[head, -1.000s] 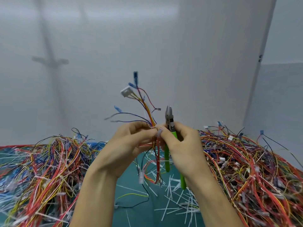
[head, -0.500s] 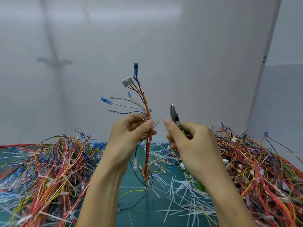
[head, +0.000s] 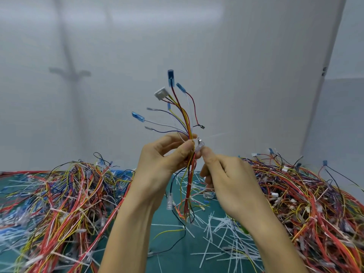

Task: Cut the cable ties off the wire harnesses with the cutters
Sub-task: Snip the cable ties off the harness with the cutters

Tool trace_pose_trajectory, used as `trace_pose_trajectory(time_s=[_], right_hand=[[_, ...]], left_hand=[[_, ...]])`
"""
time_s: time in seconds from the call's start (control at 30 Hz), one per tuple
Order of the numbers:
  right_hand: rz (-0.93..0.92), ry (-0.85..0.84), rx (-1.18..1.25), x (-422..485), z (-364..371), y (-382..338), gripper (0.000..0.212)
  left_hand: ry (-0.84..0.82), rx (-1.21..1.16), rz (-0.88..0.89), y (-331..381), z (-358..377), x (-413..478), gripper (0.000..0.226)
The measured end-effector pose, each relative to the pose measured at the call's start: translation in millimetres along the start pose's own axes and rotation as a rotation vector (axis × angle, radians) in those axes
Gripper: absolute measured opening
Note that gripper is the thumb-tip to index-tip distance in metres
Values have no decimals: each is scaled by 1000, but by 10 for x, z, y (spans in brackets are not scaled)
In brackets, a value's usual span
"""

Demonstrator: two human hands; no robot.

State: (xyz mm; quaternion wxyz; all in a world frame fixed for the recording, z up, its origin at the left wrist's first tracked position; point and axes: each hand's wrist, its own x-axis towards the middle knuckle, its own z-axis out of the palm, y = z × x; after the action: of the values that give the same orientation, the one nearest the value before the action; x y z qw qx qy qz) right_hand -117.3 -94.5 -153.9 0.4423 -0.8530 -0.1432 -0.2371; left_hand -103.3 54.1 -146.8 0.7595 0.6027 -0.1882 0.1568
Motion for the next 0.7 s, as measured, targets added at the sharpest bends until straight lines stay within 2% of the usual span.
trace_pose_trajectory(time_s=[0.27,0.7], right_hand=[[6,-55,28,7,-26,6,73],[-17,-58,26,1,-71,5,68]], left_hand=[[-9,-35,-7,49,0,-20,16],[9,55,26,57,10,-29,17]])
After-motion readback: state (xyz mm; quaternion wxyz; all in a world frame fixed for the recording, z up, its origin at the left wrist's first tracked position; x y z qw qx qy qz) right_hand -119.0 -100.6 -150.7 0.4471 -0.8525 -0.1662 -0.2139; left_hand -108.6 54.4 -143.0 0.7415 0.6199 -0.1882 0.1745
